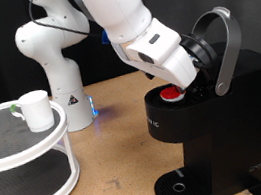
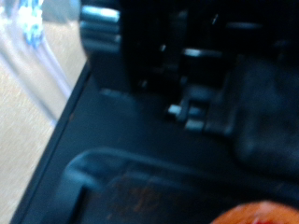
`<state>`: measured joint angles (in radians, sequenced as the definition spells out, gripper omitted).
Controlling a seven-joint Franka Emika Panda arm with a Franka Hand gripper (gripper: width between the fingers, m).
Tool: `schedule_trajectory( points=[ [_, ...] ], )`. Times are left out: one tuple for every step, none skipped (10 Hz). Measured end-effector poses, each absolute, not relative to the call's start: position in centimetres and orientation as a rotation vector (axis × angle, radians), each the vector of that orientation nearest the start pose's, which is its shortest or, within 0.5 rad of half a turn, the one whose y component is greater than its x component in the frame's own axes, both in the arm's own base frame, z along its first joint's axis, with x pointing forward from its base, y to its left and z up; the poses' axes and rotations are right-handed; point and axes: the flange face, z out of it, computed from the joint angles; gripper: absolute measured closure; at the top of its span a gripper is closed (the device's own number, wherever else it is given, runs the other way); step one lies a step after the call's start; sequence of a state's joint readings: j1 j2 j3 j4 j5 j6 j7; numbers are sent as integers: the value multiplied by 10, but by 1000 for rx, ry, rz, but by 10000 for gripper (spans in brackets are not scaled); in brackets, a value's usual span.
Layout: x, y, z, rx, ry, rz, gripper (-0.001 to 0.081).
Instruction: Make a cup of coffee with the keurig machine
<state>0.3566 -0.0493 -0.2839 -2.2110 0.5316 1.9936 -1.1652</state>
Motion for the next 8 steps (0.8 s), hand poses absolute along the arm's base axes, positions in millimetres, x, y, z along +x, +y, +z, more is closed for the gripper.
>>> schedule_trajectory(
  points=[
    [504, 64, 396, -2333, -1225, -190, 1],
    [506, 61, 403, -2339, -1224, -237, 1],
    [507, 58, 411, -2342, -1228, -273, 1],
    [506, 53, 419, -2342, -1228, -298, 1],
    [504, 46, 427, -2337, -1229, -317, 1],
    [503, 38, 433, -2334, -1229, -316, 1],
    [502, 35, 437, -2328, -1230, -311, 1],
    [501, 35, 436, -2328, -1229, -308, 1]
  ],
)
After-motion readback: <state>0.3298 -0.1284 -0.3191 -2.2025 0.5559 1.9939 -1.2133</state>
